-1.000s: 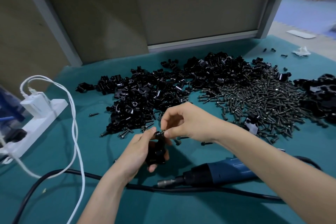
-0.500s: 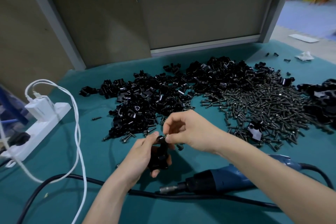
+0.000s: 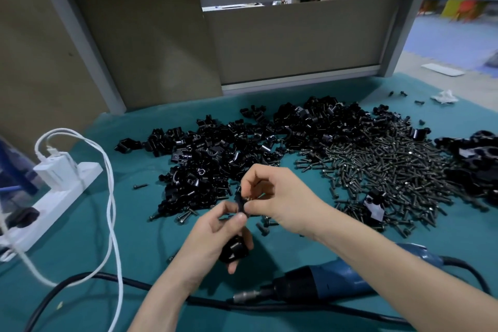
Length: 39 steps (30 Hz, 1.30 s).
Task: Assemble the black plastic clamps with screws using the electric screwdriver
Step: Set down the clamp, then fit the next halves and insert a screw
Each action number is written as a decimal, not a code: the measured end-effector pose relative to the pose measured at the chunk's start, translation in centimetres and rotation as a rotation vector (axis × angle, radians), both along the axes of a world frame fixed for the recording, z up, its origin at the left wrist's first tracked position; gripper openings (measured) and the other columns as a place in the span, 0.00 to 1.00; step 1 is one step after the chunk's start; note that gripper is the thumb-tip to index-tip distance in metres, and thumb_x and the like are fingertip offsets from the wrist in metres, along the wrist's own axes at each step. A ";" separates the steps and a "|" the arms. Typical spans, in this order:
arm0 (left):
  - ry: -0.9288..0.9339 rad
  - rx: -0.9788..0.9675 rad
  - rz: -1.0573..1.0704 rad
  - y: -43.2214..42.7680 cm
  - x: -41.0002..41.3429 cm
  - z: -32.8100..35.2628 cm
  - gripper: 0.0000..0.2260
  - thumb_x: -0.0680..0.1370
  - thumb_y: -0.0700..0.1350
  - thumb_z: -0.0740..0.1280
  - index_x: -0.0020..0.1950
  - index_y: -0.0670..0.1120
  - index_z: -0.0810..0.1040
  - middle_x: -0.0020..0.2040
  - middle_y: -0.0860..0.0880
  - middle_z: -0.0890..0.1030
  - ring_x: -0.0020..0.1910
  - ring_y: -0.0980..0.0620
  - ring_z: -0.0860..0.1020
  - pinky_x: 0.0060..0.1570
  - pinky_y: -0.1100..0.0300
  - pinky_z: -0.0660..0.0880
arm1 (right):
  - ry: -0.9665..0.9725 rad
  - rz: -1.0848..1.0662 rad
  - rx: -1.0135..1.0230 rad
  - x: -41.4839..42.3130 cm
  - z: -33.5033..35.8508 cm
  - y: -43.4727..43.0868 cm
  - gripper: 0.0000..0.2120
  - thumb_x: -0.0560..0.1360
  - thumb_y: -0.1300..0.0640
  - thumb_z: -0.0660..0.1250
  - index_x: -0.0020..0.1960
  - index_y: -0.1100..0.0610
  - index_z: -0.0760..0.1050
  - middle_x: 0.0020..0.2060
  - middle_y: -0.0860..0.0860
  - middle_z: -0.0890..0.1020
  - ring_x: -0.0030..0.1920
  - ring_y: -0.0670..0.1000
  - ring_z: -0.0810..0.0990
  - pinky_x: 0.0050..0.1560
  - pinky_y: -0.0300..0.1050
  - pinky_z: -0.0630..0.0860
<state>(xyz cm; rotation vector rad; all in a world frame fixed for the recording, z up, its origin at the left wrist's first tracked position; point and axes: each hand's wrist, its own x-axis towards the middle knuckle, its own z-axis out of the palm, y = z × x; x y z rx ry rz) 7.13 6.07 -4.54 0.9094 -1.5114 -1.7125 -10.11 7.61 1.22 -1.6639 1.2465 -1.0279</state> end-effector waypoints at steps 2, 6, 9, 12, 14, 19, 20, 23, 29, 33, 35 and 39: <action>0.024 0.014 0.047 0.0 -0.1 0.0 0.27 0.70 0.60 0.69 0.53 0.38 0.71 0.34 0.38 0.80 0.19 0.48 0.69 0.19 0.64 0.67 | 0.108 -0.002 -0.090 0.2 0.0 0.1 0.15 0.68 0.75 0.68 0.37 0.55 0.74 0.38 0.50 0.76 0.38 0.54 0.78 0.44 0.47 0.78; -0.051 0.001 -0.006 0.2 -0.3 0.3 0.20 0.76 0.59 0.66 0.46 0.41 0.78 0.35 0.36 0.81 0.18 0.49 0.71 0.18 0.65 0.68 | 0.317 0.027 -0.266 1.2 -0.3 0.2 0.17 0.65 0.77 0.62 0.36 0.55 0.69 0.38 0.45 0.70 0.38 0.47 0.71 0.40 0.42 0.72; -0.028 0.020 0.027 0.5 -0.4 0.5 0.20 0.72 0.59 0.64 0.36 0.42 0.80 0.32 0.36 0.80 0.17 0.50 0.70 0.17 0.65 0.67 | 0.392 0.060 -0.326 1.5 -0.8 0.5 0.16 0.67 0.74 0.61 0.43 0.54 0.67 0.42 0.47 0.68 0.42 0.48 0.67 0.41 0.40 0.68; 0.000 0.013 0.098 0.4 -0.3 0.7 0.21 0.70 0.60 0.63 0.35 0.42 0.82 0.30 0.38 0.79 0.19 0.50 0.71 0.16 0.64 0.67 | 0.227 0.049 -0.128 0.8 -0.1 0.3 0.15 0.71 0.66 0.64 0.51 0.49 0.69 0.49 0.47 0.69 0.45 0.48 0.74 0.46 0.41 0.75; -0.002 -0.023 0.142 0.5 -0.2 0.9 0.20 0.69 0.60 0.64 0.37 0.44 0.83 0.29 0.40 0.79 0.20 0.50 0.72 0.16 0.64 0.67 | 0.158 -0.041 0.048 0.3 0.7 -0.2 0.05 0.77 0.53 0.65 0.51 0.51 0.71 0.46 0.48 0.74 0.40 0.48 0.77 0.45 0.46 0.78; 0.005 -0.117 0.207 0.8 -0.4 1.2 0.18 0.71 0.58 0.63 0.39 0.45 0.83 0.28 0.42 0.79 0.18 0.52 0.71 0.17 0.65 0.67 | 0.155 0.011 0.319 0.7 0.7 -0.3 0.23 0.81 0.41 0.54 0.38 0.57 0.72 0.27 0.50 0.76 0.23 0.48 0.74 0.26 0.41 0.72; 0.003 -0.126 0.214 0.9 -0.4 1.2 0.19 0.71 0.58 0.63 0.39 0.44 0.83 0.28 0.42 0.79 0.18 0.52 0.71 0.17 0.65 0.67 | 0.151 0.019 0.290 0.9 0.4 -0.3 0.21 0.82 0.44 0.55 0.38 0.56 0.71 0.27 0.50 0.75 0.23 0.48 0.73 0.26 0.41 0.71; 0.013 -0.132 0.221 0.9 -0.4 1.3 0.19 0.71 0.58 0.63 0.37 0.44 0.82 0.28 0.41 0.80 0.18 0.53 0.71 0.16 0.64 0.66 | 0.062 0.031 0.174 1.1 0.1 -0.3 0.13 0.81 0.53 0.62 0.39 0.56 0.69 0.28 0.48 0.75 0.25 0.47 0.74 0.26 0.40 0.71; 0.007 -0.125 0.266 0.8 -0.6 1.1 0.20 0.71 0.58 0.62 0.34 0.42 0.81 0.28 0.41 0.80 0.18 0.52 0.71 0.16 0.64 0.67 | 0.070 0.043 -0.031 0.4 -0.1 -0.3 0.12 0.72 0.61 0.73 0.42 0.55 0.69 0.33 0.49 0.78 0.32 0.52 0.77 0.38 0.53 0.79; -0.026 -0.140 0.254 0.9 -0.7 1.1 0.22 0.70 0.58 0.63 0.40 0.38 0.79 0.28 0.42 0.80 0.18 0.52 0.72 0.16 0.64 0.67 | 0.007 0.041 0.177 0.7 0.0 -0.7 0.15 0.78 0.45 0.63 0.42 0.57 0.71 0.29 0.50 0.78 0.26 0.51 0.78 0.25 0.43 0.74; -0.046 -0.152 0.246 1.0 -0.8 1.0 0.22 0.71 0.58 0.62 0.40 0.38 0.78 0.29 0.42 0.80 0.18 0.52 0.72 0.16 0.64 0.67 | 0.132 0.031 0.159 0.9 -0.3 -0.9 0.18 0.81 0.46 0.59 0.38 0.55 0.72 0.28 0.49 0.76 0.24 0.49 0.75 0.24 0.40 0.71; -0.038 -0.131 0.239 1.0 -1.0 1.0 0.20 0.72 0.56 0.61 0.42 0.38 0.79 0.28 0.41 0.80 0.18 0.52 0.71 0.16 0.64 0.66 | -0.006 0.012 0.098 0.6 -0.3 -0.8 0.06 0.77 0.59 0.68 0.46 0.55 0.71 0.33 0.50 0.77 0.28 0.46 0.76 0.28 0.38 0.73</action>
